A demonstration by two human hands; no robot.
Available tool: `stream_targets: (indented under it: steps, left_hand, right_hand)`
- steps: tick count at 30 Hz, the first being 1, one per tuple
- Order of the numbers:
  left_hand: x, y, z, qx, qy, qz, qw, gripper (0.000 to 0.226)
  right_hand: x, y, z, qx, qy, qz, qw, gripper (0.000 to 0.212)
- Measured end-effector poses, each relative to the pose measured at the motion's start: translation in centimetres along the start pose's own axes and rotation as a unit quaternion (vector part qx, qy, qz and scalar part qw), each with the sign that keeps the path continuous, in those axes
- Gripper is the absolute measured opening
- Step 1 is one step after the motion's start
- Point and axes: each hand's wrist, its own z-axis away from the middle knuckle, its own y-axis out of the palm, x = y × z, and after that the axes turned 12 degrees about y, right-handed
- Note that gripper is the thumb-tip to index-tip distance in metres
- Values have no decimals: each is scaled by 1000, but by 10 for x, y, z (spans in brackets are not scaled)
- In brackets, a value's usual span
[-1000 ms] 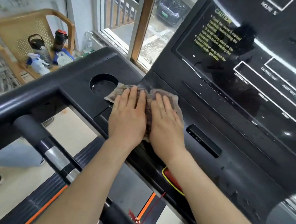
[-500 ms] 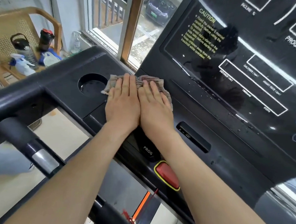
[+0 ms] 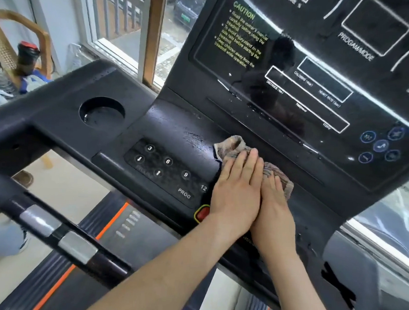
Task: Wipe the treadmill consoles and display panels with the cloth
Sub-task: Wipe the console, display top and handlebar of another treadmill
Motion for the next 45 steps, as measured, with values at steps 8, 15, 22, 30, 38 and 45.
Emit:
stream_targets:
  steps: [8, 15, 22, 30, 38, 45]
  left_hand:
    - [65, -22, 19, 6, -158, -35, 987, 73]
    - [-3, -13, 3, -13, -91, -60, 994, 71]
    - [-86, 35, 10, 55, 54, -85, 993, 74]
    - [-115, 60, 47, 16, 124, -65, 990, 63]
    - [-87, 69, 21, 146, 116, -196, 963, 80]
    - [-122, 63, 73, 106, 163, -114, 974, 71]
  right_hand:
    - [69, 1, -47, 23, -117, -54, 991, 40]
    - [-8, -2, -30, -26, -103, -128, 986, 46]
    - [-105, -28, 30, 15, -27, -92, 995, 57]
    - [-135, -38, 86, 18, -7, -73, 997, 50]
    - [-123, -25, 71, 79, 38, -67, 994, 67]
    - [-144, -35, 113, 64, 21, -91, 994, 47]
